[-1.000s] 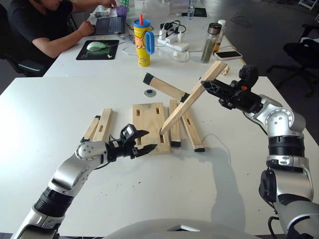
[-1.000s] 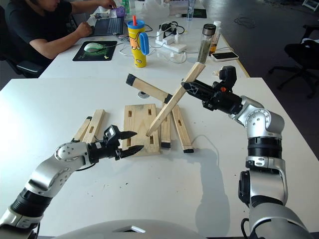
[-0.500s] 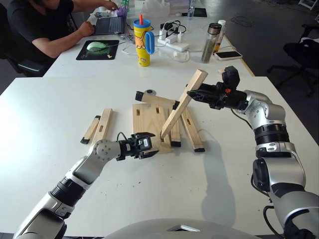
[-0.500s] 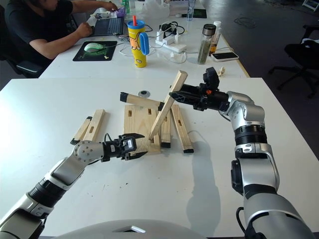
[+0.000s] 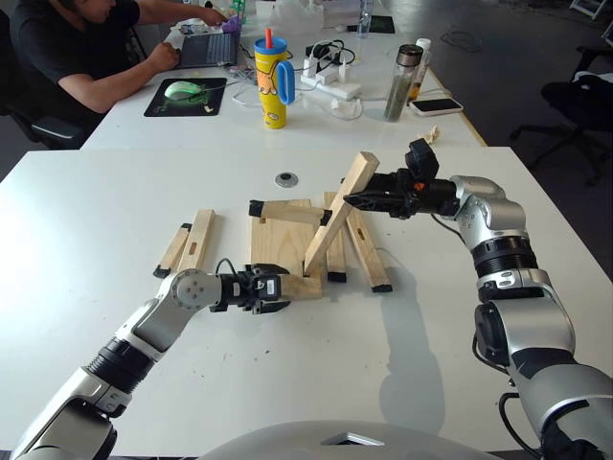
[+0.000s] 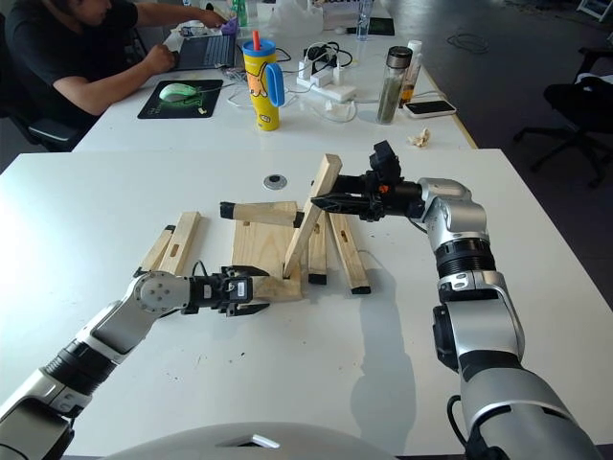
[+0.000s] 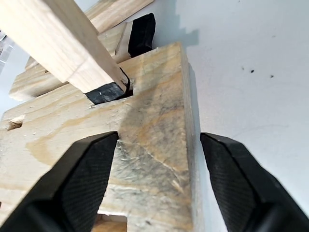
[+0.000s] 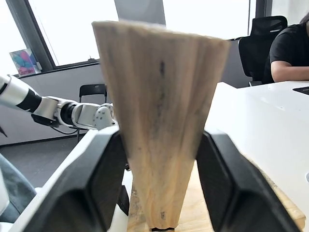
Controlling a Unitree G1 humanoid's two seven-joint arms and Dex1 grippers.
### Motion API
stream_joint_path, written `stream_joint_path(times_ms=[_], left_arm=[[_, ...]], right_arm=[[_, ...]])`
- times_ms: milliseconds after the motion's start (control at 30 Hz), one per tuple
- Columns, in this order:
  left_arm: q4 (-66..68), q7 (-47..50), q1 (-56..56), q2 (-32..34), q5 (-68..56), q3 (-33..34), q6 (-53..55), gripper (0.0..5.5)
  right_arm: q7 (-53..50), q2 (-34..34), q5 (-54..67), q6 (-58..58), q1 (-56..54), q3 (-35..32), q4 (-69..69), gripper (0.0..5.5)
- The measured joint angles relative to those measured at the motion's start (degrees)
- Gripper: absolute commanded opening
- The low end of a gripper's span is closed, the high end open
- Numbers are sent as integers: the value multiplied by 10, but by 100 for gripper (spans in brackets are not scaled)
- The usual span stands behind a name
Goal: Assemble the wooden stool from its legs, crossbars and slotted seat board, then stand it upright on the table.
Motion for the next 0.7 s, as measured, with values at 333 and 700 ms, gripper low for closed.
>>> stream_joint_path(times_ms=[333, 700], left_arm=[[19, 19, 14, -10, 0, 10, -25, 316], [18, 94, 62, -78, -1, 25, 32, 316]], right_arm=[[-9, 1, -43, -71, 25, 63, -90, 205], [-47, 3, -43, -81, 64, 73, -120, 242]])
